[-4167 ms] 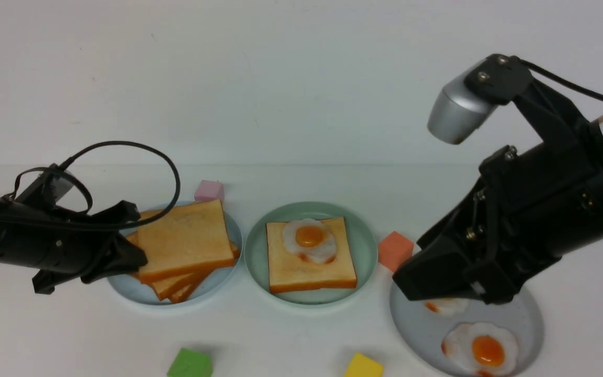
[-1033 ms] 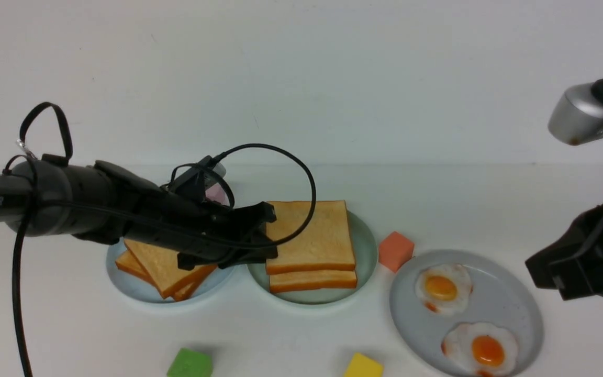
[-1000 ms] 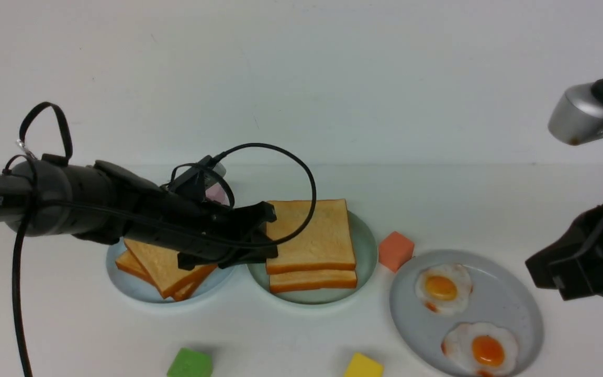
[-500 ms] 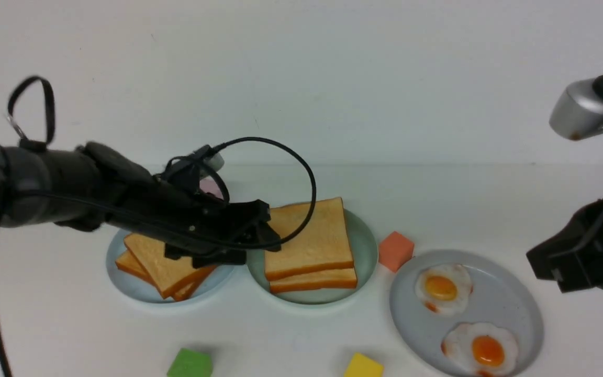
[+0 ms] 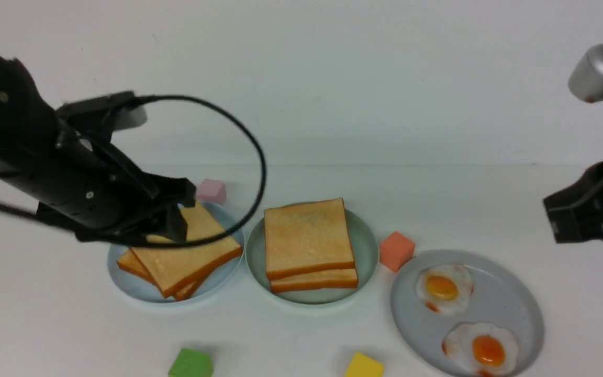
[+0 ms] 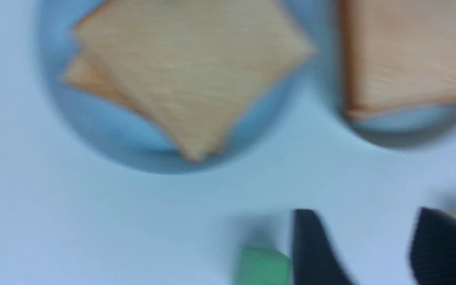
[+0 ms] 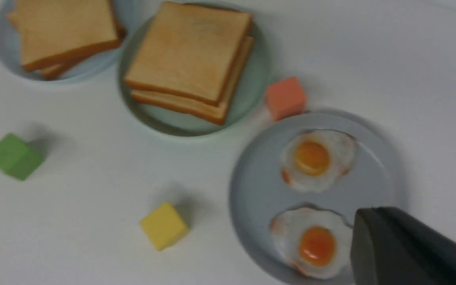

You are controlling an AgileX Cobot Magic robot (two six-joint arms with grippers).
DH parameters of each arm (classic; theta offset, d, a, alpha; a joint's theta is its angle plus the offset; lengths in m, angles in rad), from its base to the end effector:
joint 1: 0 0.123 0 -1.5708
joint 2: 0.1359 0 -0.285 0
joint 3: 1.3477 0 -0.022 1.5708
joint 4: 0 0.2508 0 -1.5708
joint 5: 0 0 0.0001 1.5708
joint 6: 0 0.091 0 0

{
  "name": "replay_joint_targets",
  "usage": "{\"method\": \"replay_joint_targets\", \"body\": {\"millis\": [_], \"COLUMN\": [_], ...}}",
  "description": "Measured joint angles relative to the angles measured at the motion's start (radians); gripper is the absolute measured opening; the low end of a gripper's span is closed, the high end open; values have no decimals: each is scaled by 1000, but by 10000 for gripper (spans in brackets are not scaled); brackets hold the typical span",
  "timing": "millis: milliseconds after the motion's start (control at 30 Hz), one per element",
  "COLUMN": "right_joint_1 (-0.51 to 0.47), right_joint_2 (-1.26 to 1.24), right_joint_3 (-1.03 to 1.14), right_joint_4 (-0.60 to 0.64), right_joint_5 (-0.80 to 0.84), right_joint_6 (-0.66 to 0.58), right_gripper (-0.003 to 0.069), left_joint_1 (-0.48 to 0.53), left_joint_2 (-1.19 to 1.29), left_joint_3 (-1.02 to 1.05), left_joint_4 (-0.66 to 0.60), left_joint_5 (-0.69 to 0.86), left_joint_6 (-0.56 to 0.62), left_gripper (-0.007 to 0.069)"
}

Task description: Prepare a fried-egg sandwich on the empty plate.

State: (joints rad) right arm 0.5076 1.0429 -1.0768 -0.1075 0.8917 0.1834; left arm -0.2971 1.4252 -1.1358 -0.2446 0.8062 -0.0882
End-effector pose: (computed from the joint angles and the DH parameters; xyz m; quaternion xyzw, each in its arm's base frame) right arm 0.1808 0.0918 0.3755 -0.1630 0.9052 0.0831 0.3835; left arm 0.2785 -0.1019 0.3040 0.0430 0.9543 -0.1588 0.2497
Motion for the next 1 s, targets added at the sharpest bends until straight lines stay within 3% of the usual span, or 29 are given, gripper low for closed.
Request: {"method": "replay_joint_targets", "body": {"millis": [33, 133, 200, 467, 600, 833, 1000], "right_joint_1": [0, 0, 0, 0, 0, 0, 0], "right_joint_2": [0, -42, -80, -348, -602, -910, -1006], "right_joint_3": [0, 0, 0, 165, 384, 631, 677], "right_joint_4": [-5, -53, -54, -103, -120, -152, -216], "right_joint_5": [1, 6, 5, -165, -316, -370, -378], "right_joint_6": [0, 35, 41, 75, 155, 177, 178], "right_gripper": [6, 6, 6, 10, -5, -13, -13], "left_joint_1": [-6, -111, -140, -152, -152, -152, -152], "left_joint_2": [-5, -82, -125, -412, -641, -922, -998], "left_joint_3": [0, 1, 8, 112, 238, 431, 470], "left_joint_4": [0, 6, 22, 161, 172, 71, 4], "left_joint_5": [2, 60, 83, 131, 140, 151, 136], "left_joint_6": [2, 18, 13, -194, -290, -430, -468], "left_gripper": [282, 48, -13, -13, -13, -13, -13]}}
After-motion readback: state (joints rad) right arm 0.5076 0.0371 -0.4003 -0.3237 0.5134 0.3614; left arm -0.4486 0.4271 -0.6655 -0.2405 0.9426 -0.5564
